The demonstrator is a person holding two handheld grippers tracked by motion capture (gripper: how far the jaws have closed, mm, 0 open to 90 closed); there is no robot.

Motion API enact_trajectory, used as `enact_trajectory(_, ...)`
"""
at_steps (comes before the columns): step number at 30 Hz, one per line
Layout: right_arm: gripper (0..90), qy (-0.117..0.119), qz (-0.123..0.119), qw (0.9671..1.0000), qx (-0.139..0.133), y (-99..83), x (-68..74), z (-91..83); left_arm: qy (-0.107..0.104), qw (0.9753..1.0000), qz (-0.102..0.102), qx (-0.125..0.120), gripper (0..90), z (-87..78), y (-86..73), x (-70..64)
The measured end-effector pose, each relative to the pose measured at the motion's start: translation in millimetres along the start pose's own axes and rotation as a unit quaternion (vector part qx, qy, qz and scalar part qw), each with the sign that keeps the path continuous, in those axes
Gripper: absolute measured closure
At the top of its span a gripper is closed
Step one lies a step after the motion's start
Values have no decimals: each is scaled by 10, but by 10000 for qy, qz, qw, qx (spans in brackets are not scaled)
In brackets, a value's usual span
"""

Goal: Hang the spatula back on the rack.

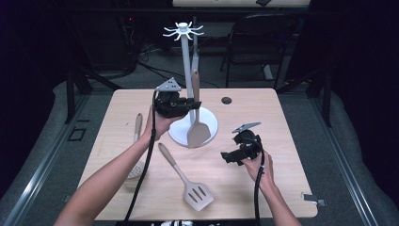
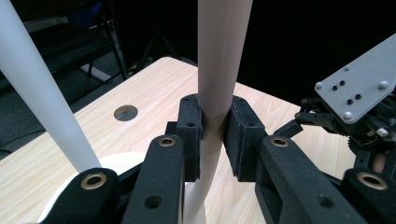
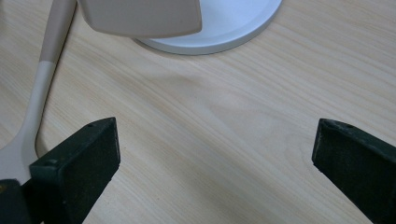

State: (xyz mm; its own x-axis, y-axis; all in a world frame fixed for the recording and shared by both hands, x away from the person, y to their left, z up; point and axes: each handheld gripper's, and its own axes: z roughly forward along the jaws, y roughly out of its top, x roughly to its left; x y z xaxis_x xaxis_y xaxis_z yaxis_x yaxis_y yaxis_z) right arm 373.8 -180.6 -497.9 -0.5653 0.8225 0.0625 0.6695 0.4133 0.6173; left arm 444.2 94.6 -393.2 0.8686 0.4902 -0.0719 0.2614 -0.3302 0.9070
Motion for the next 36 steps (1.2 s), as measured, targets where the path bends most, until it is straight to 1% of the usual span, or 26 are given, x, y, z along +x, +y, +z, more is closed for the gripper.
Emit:
enact_trajectory(3, 9, -12, -28, 10000, 25, 0, 0, 11, -6, 10000, 24, 10, 771, -14, 21, 16)
enact_trajectory(12, 10, 31, -33, 10000, 11, 3, 10, 23, 3, 10000, 40, 19, 771, 18, 76, 54)
enact_trajectory(16, 12, -18, -65, 10000, -3, 3, 8, 14, 7, 10000, 91, 22, 771, 26, 128, 60)
enact_trajectory(19, 14, 36, -46, 10000, 16, 4, 6, 26, 13, 10000, 96, 5, 771, 16, 175, 56)
enact_trajectory(22, 15, 16, -80, 10000, 40, 10, 13, 33, 20, 9999, 138, 15, 771, -7, 223, 65)
enact_trajectory(23, 14, -2, -131, 9999, 75, 14, 12, 31, 26, 9999, 152, 16, 771, -10, 239, 73)
enact_trajectory(24, 15, 15, -100, 9999, 36, 14, 21, 37, 20, 9999, 148, 11, 771, -16, 255, 84)
enact_trajectory(27, 15, 26, -96, 9999, 39, 13, 19, 38, 25, 9999, 122, -4, 771, -36, 315, 123)
enact_trajectory(29, 16, 17, -142, 9998, 99, 14, 6, 33, 27, 9999, 98, -22, 771, -46, 349, 144)
enact_trajectory(34, 17, 8, -141, 9999, 83, 13, 6, 36, 40, 10000, 16, -64, 771, -73, 429, 204)
enact_trajectory(36, 17, 35, -95, 9999, 40, 11, 15, 46, 59, 9999, 16, -81, 771, -82, 458, 220)
